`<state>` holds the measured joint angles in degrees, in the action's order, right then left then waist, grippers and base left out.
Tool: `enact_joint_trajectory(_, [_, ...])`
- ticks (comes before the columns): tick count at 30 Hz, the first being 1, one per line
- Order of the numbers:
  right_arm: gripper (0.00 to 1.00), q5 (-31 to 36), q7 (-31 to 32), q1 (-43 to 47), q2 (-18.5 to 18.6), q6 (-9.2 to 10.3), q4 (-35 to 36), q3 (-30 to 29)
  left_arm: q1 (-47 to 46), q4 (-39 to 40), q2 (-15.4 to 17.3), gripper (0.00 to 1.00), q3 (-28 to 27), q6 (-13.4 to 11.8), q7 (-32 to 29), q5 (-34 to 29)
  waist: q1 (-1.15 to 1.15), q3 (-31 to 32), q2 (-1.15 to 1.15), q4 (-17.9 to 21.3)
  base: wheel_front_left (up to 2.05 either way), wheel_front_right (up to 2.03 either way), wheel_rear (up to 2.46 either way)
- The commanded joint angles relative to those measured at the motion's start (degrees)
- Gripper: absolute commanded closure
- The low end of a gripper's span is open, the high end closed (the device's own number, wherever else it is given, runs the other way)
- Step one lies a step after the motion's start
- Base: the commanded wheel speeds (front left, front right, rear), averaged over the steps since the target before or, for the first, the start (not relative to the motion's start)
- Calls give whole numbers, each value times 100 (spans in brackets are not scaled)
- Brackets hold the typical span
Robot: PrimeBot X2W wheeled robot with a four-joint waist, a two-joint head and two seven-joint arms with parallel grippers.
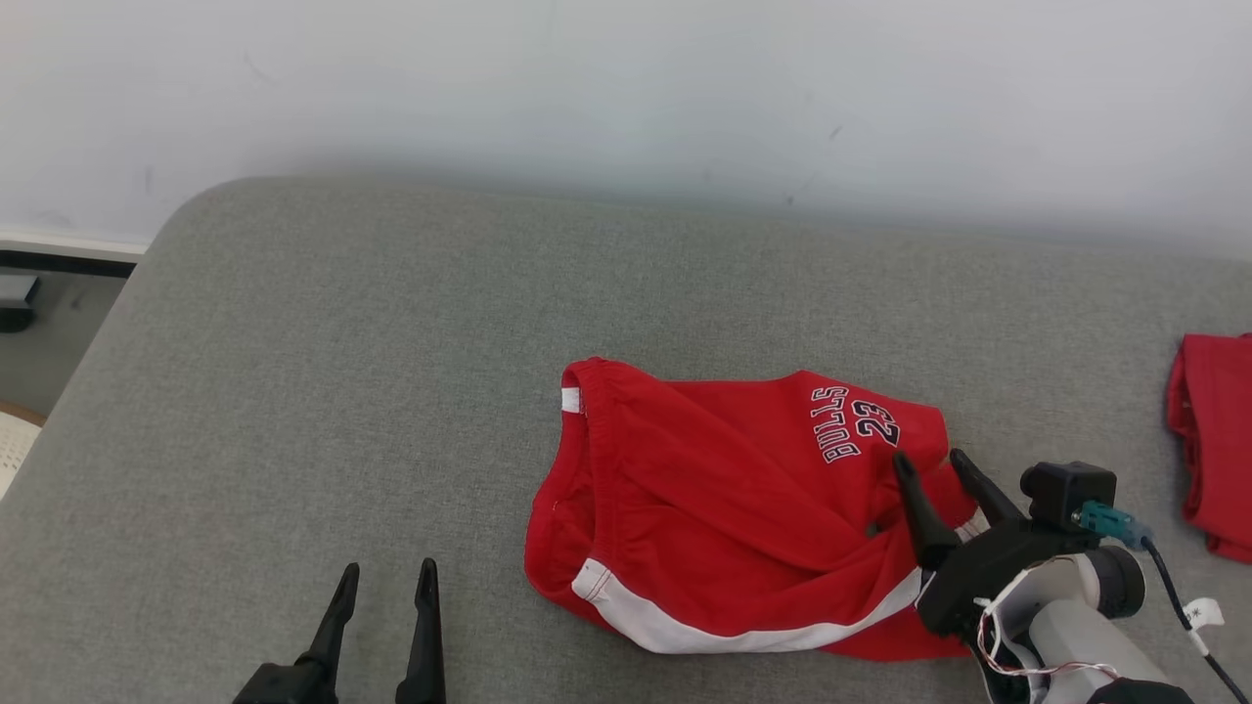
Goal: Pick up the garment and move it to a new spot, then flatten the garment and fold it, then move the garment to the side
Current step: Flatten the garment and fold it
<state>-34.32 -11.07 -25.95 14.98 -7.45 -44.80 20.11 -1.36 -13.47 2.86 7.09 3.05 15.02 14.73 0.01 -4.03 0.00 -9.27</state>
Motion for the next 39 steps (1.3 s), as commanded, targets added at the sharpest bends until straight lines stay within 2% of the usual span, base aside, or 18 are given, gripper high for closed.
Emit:
enact_joint_trajectory(1, [0, -10, -68, -7, 26, -6, -11, 27, 31, 4, 4, 0, -17, -5, 9, 60, -1, 63, 0, 51, 0, 0, 0])
enact_joint_trajectory(6, [0, -140, -399, 410, 201, -6, 310, -41, 239, -8, 3, 0, -103, 26, 9, -41, -1, 259, 0, 185, 0, 0, 0])
enact_joint_trajectory(11, [0, 200, -409, 1257, 292, -6, 1440, -676, 380, 24, 4, 0, -131, 52, 9, -70, -1, 344, 0, 304, 0, 0, 0])
enact_joint_trajectory(16, [0, 718, -410, 2208, -35, -6, 2538, -1492, 450, 52, 4, 0, -132, 60, 9, -61, -1, 416, 0, 391, 0, 0, 0])
enact_joint_trajectory(21, [0, 1198, -411, 3014, -420, -6, 3242, -1917, 506, 69, 4, 0, -97, 62, 9, -59, -1, 438, 0, 419, 0, 0, 0])
enact_joint_trajectory(29, [0, 1644, -411, 3569, -878, -6, 3433, -2160, 587, 22, 4, 0, -38, 87, 9, -147, -1, 446, 0, 454, 0, 0, 0])
enact_joint_trajectory(33, [0, 1766, -412, 3557, -909, -6, 3385, -2152, 540, -60, 4, 0, 27, 149, 9, -353, -1, 447, 0, 479, 0, 0, 0])
enact_joint_trajectory(39, [0, 1906, -412, 3334, -760, -6, 3154, -2099, 303, -191, 4, 0, 208, 291, 9, -496, -1, 415, 0, 542, 0, 0, 0])
